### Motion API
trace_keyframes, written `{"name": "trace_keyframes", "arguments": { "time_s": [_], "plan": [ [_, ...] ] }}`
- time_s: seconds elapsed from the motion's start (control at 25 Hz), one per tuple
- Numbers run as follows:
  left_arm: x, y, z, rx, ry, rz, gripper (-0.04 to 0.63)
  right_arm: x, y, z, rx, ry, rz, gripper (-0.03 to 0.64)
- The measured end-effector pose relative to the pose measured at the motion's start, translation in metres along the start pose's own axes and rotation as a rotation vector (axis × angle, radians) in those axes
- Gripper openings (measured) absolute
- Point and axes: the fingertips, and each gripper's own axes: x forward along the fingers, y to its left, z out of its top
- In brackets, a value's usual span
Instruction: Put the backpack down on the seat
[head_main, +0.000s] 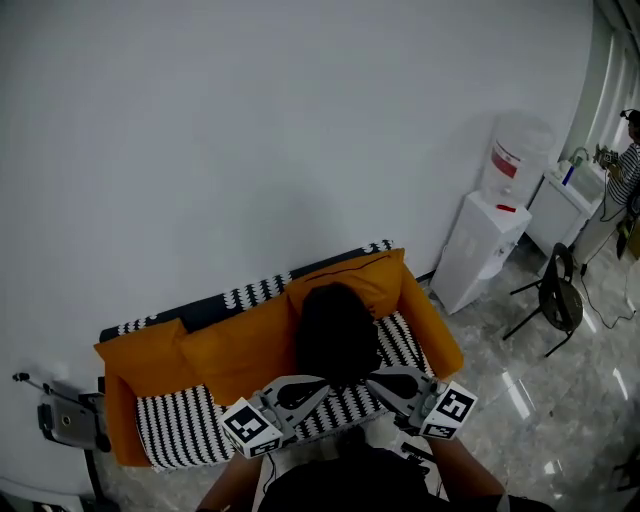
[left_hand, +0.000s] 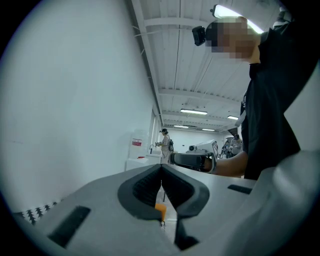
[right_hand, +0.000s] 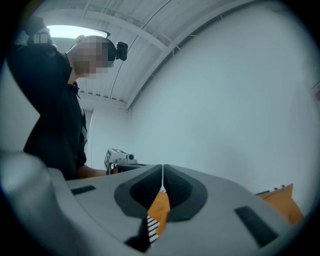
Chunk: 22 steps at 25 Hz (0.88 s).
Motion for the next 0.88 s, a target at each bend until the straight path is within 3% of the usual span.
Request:
{"name": "trace_keyframes", "arguments": {
  "time_s": [0.56, 0.88],
  "plan": [
    [-0.073, -0.092, -0.021, -0.046, -0.041, -0.101, 0.021, -0.029, 0.115, -0.011, -0.035, -0.021, -0.091, 0.029],
    [-0.079, -0.123, -0.02, -0.035, -0.044, -0.043, 0.022, -0.053, 0.138, -0.009, -0.049, -0.022, -0.036, 0.029]
  ]
}}
